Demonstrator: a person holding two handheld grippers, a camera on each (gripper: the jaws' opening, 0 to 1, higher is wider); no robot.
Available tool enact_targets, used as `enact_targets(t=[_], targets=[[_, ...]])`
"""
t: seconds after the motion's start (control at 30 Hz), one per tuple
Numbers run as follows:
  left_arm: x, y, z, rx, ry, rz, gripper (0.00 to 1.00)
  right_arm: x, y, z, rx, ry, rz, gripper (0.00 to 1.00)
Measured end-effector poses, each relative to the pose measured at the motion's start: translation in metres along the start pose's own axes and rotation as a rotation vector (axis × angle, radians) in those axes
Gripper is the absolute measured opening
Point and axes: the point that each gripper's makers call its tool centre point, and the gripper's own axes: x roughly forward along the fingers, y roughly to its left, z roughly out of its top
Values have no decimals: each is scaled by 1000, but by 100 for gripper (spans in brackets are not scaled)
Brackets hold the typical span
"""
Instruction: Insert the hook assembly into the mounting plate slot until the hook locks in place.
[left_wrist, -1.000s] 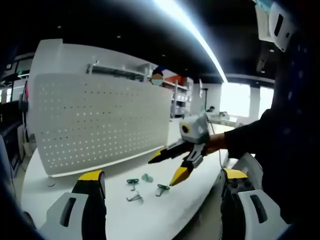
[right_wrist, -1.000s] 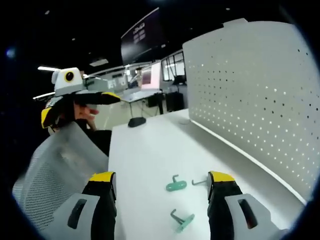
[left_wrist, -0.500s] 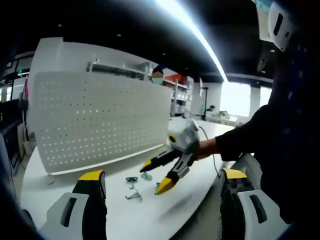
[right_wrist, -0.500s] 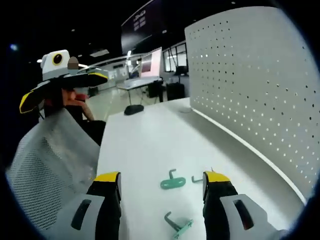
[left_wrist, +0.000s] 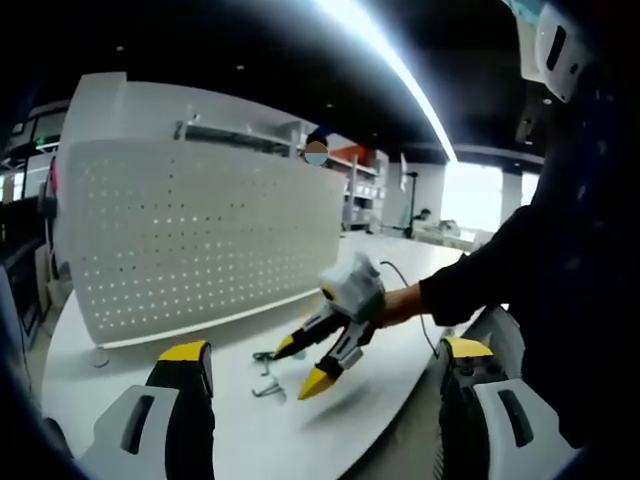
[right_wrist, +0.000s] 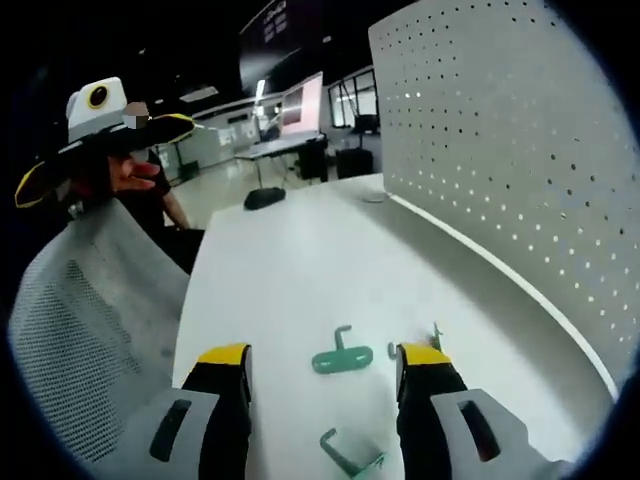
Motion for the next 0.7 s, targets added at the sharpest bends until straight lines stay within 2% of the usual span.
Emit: enact_targets(t=[0.2,0.53,0.63,0.7], targets=[[0,2,-1,-7,2,5,95,5,-8,-2,3,20,-12,55],[-1,5,-2,-16,-1,17,95,18,-7,-11,2,71,-8,49],[-1,6,-2,-16,0,21,95,18,-7,-7,24,61,-12,48],[-1,6,-2,-18,-2,24,95,16,-9,-3,37,44,-22,45]])
